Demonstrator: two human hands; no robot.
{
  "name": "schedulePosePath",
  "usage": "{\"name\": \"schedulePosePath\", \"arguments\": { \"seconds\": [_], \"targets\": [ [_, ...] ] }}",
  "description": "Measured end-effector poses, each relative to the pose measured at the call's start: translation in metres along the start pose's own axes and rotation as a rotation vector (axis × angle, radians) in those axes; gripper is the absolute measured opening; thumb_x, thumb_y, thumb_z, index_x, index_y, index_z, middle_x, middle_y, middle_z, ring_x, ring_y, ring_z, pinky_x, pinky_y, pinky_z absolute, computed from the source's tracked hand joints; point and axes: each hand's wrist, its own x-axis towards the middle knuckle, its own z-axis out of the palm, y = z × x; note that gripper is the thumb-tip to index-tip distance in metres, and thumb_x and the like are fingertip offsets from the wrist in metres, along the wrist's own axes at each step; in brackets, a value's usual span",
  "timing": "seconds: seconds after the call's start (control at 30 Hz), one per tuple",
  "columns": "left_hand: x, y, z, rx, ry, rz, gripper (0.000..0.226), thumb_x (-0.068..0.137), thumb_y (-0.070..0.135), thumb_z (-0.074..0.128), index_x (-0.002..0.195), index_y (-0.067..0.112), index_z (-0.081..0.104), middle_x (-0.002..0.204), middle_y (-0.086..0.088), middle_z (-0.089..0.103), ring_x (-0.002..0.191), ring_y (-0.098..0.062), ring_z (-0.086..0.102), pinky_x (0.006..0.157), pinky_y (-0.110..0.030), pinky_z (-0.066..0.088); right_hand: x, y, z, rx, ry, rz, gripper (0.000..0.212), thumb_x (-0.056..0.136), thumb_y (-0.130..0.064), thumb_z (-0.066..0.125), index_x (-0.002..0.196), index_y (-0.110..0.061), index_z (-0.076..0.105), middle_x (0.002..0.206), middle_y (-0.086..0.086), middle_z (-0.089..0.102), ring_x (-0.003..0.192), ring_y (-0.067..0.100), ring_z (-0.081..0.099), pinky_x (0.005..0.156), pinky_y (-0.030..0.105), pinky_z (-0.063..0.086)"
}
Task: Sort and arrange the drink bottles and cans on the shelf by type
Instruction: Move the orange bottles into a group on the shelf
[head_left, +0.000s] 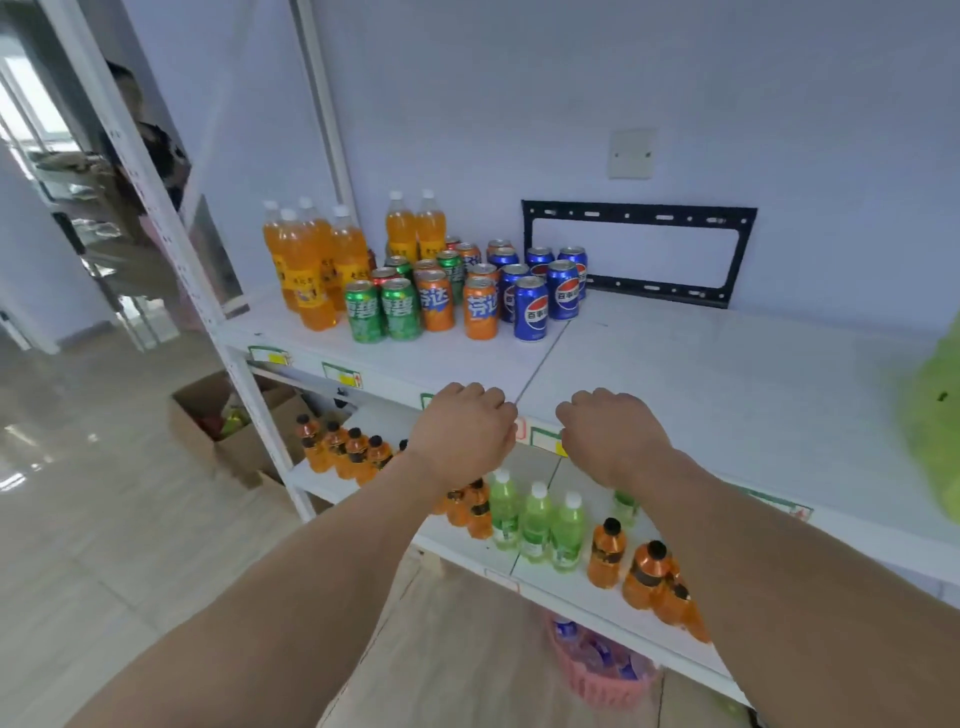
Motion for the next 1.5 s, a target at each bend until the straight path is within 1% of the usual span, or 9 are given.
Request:
{"name": "schedulePosePath", "arguments": {
  "seconds": [0.33, 0.7, 0.8, 0.9, 1.0, 1.13, 1.2, 1.33, 1.5],
  "targets": [
    [-0.049, -0.164, 0.058, 0.045, -0.013, -0.142, 0.025, 0.087, 0.029, 0.055, 0.073, 0.013, 0.068, 0.069, -0.003, 0.061, 0.060, -0.027, 0.058, 0.056, -0.033, 0.044, 0.165, -0.108, -0.012, 0.066, 0.074, -0.101, 0.029, 0.102, -0.029, 0.037, 0.119, -0.015, 0.055, 0.114, 0.007, 0.058, 0.105, 0.026, 0.055, 0.070, 0.035, 0.038],
    [-0.040, -0.334, 0.156, -0.024, 0.000, -0.385, 0.042, 0.092, 0.038, 0.040, 0.091, 0.012, 0.073, 0.088, -0.005, 0.069, 0.072, -0.030, 0.064, 0.058, -0.038, 0.050, 0.355, -0.169, 0.005, 0.551, 0.308, 0.143, 0.041, 0.098, -0.042, 0.048, 0.131, -0.017, 0.050, 0.125, 0.006, 0.058, 0.114, 0.026, 0.054, 0.085, 0.037, 0.047],
    [-0.037, -0.371, 0.168, -0.194, 0.011, -0.588, 0.043, 0.095, 0.040, 0.048, 0.124, 0.011, 0.062, 0.123, -0.008, 0.063, 0.103, -0.031, 0.062, 0.081, -0.044, 0.054, 0.406, -0.186, -0.012, 0.755, 0.368, 0.250, 0.056, 0.093, -0.047, 0.056, 0.139, -0.017, 0.044, 0.133, 0.005, 0.051, 0.123, 0.026, 0.048, 0.095, 0.041, 0.044],
    [-0.021, -0.406, 0.183, -0.605, 0.032, -0.947, 0.069, 0.090, 0.047, 0.062, 0.146, 0.017, 0.036, 0.145, -0.002, 0.043, 0.128, -0.023, 0.045, 0.102, -0.043, 0.044, 0.459, -0.199, -0.024, 0.909, 0.257, 0.388, 0.082, 0.087, -0.051, 0.064, 0.151, -0.017, 0.026, 0.152, 0.005, 0.036, 0.140, 0.027, 0.033, 0.106, 0.046, 0.038],
    [-0.007, -0.435, 0.201, -0.942, 0.078, -1.052, 0.075, 0.082, 0.048, 0.072, 0.144, 0.023, 0.037, 0.133, 0.004, 0.049, 0.124, -0.019, 0.050, 0.098, -0.041, 0.047, 0.498, -0.206, -0.023, 0.983, 0.150, 0.527, 0.101, 0.079, -0.053, 0.074, 0.154, -0.018, 0.016, 0.154, 0.010, 0.035, 0.138, 0.034, 0.037, 0.102, 0.048, 0.043],
    [-0.002, -0.453, 0.222, -1.154, 0.018, -0.953, 0.054, 0.084, 0.038, 0.074, 0.128, 0.034, 0.044, 0.099, 0.024, 0.058, 0.084, 0.009, 0.058, 0.073, -0.017, 0.044, 0.527, -0.215, -0.007, 0.979, 0.049, 0.712, 0.099, 0.058, -0.067, 0.073, 0.139, -0.019, 0.040, 0.125, 0.009, 0.060, 0.105, 0.033, 0.062, 0.086, 0.046, 0.053],
    [0.000, -0.460, 0.231, -1.229, 0.022, -0.911, 0.051, 0.082, 0.039, 0.076, 0.123, 0.036, 0.046, 0.095, 0.026, 0.061, 0.080, 0.016, 0.057, 0.065, -0.010, 0.041, 0.536, -0.215, 0.004, 0.903, 0.050, 0.762, 0.096, 0.045, -0.077, 0.064, 0.126, -0.028, 0.051, 0.113, 0.003, 0.065, 0.094, 0.029, 0.064, 0.083, 0.048, 0.054],
    [0.002, -0.475, 0.236, -1.312, 0.003, -0.839, 0.046, 0.076, 0.038, 0.079, 0.111, 0.047, 0.051, 0.104, 0.017, 0.066, 0.090, 0.003, 0.062, 0.073, -0.021, 0.048, 0.526, -0.229, -0.008, 0.833, 0.060, 0.811, 0.080, 0.052, -0.076, 0.062, 0.114, -0.028, 0.048, 0.103, -0.003, 0.064, 0.093, 0.026, 0.062, 0.091, 0.049, 0.048],
    [-0.017, -0.480, 0.216, -1.416, -0.001, -0.800, 0.040, 0.078, 0.025, 0.078, 0.100, 0.049, 0.054, 0.091, 0.015, 0.069, 0.080, 0.005, 0.065, 0.072, -0.020, 0.049, 0.513, -0.244, -0.020, 0.857, 0.074, 0.821, 0.078, 0.060, -0.072, 0.064, 0.120, -0.024, 0.047, 0.102, 0.000, 0.065, 0.091, 0.027, 0.064, 0.085, 0.046, 0.054]
  ]
}}
